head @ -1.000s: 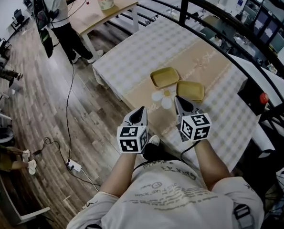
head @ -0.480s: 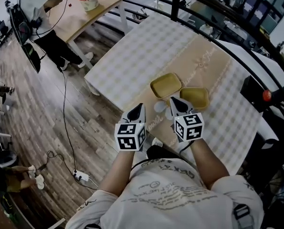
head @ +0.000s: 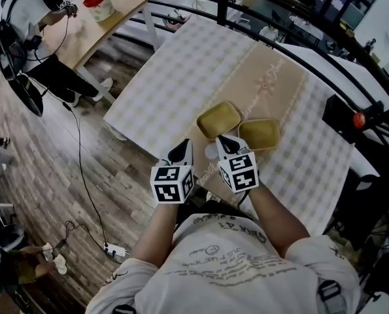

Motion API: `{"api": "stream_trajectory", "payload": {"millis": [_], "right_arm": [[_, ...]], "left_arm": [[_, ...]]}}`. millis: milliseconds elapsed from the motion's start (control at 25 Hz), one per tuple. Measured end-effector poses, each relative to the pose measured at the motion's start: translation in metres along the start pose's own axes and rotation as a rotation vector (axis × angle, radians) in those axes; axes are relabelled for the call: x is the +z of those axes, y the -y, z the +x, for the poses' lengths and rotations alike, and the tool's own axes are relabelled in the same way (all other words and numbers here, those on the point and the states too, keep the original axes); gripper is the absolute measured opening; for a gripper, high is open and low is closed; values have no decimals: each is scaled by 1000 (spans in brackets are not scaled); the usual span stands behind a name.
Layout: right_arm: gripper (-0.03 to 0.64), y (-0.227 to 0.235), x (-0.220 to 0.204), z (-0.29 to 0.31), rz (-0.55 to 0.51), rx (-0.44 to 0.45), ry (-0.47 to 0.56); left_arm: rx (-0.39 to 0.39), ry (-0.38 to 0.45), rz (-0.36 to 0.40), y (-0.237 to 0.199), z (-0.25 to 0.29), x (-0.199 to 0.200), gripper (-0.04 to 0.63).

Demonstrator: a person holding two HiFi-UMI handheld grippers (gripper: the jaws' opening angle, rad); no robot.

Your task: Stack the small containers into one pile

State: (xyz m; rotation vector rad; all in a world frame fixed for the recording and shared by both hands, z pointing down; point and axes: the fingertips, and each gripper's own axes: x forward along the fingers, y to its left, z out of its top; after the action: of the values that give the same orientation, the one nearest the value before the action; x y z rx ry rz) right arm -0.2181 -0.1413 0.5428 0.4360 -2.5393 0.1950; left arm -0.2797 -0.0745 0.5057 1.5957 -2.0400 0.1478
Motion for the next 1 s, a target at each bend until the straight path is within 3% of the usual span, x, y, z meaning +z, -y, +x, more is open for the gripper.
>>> {"api": "stream_trajectory", "payload": {"millis": [200,360,520,1000], "right_arm": [[6,-9,-6,17,-22,7,-50],[87,-14,-10,39,-24,13,-94],[91,-21,-9,60,-40,-3,-160],[97,-22,-49,121,-183,-105,-460]], "left_arm": [[-29,-9,20,-7,14,11,5],[-50,-22,35,-21,27,18,5],[-72,-30,48,-40,36,29,5],[-134,-66,50,-83,41,34,5]]}}
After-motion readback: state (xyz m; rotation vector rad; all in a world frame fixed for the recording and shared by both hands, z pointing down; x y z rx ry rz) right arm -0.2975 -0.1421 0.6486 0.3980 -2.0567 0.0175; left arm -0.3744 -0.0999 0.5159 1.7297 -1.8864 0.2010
